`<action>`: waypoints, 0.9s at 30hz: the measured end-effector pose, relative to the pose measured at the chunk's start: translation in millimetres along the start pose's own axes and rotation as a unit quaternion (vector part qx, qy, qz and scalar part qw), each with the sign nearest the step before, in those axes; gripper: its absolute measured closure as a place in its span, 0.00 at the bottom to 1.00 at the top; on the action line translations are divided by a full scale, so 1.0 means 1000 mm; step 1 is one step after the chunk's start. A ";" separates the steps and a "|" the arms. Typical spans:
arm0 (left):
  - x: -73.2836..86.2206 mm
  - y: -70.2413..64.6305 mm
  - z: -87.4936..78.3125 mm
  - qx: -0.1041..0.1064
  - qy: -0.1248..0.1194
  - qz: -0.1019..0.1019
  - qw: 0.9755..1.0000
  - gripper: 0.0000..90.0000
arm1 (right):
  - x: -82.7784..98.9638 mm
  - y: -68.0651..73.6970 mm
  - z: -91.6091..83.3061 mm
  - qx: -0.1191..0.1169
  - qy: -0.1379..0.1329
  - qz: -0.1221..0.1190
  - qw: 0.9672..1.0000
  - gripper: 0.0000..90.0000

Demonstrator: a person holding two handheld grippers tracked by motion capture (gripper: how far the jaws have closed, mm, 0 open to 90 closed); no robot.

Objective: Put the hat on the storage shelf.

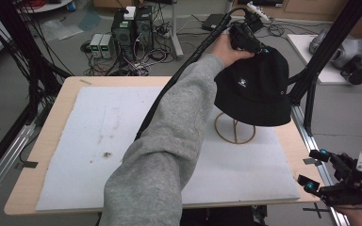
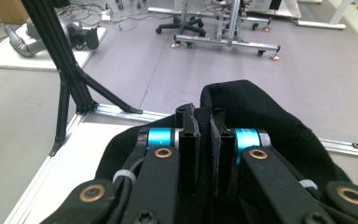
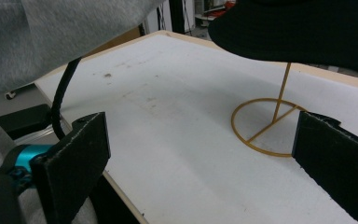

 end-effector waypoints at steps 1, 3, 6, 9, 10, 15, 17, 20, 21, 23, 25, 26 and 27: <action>0.002 0.001 0.001 0.001 0.002 -0.001 1.000 0.93 | 0.000 0.000 -0.001 0.002 -0.001 0.001 1.000 0.04; 0.006 0.002 0.004 0.002 0.004 -0.005 1.000 0.93 | -0.001 0.000 -0.002 0.004 -0.001 0.000 1.000 0.04; 0.010 0.002 0.006 0.004 0.008 -0.009 1.000 0.93 | -0.002 0.001 -0.003 0.004 -0.003 -0.001 1.000 0.04; 0.009 -0.001 0.005 0.005 0.002 -0.008 1.000 0.92 | -0.002 0.000 -0.004 0.005 -0.004 -0.001 1.000 0.04; 0.009 -0.002 0.004 0.006 0.005 -0.005 1.000 0.92 | -0.002 0.000 -0.005 0.006 -0.004 0.000 1.000 0.04; 0.008 -0.004 0.001 0.006 0.008 -0.003 1.000 0.91 | -0.002 0.001 -0.004 0.006 -0.003 -0.001 1.000 0.04; 0.009 -0.004 -0.001 0.006 0.010 -0.005 1.000 0.90 | -0.002 0.001 -0.003 0.005 -0.002 -0.001 1.000 0.04; 0.009 -0.004 -0.002 0.003 0.011 -0.003 1.000 0.86 | -0.001 0.001 -0.001 0.005 0.002 0.000 1.000 0.04; 0.009 -0.004 -0.002 0.002 0.010 -0.004 1.000 0.83 | -0.001 0.001 0.000 0.003 0.003 0.000 1.000 0.04; 0.008 -0.004 -0.003 -0.003 0.012 -0.001 1.000 0.76 | -0.001 0.001 0.001 0.002 0.005 0.002 1.000 0.04; 0.008 -0.004 -0.003 0.005 0.010 -0.004 1.000 0.66 | 0.000 0.001 0.001 0.002 0.005 0.002 1.000 0.04; 0.009 -0.003 -0.004 0.015 0.007 -0.008 1.000 0.62 | 0.000 0.000 0.002 0.002 0.004 -0.001 1.000 0.04; 0.009 -0.002 -0.005 0.024 0.005 -0.012 1.000 0.55 | 0.000 0.001 0.002 0.001 0.007 0.002 1.000 0.04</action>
Point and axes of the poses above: each handheld gripper's, and its own axes: z roughly forward along the jaws, x roughly out of its underside, y roughly to its left, the point moved 1 cm from there along z, roughly forward along the jaws, and after that the axes turned 3 degrees about -y, right-handed, at the moved point
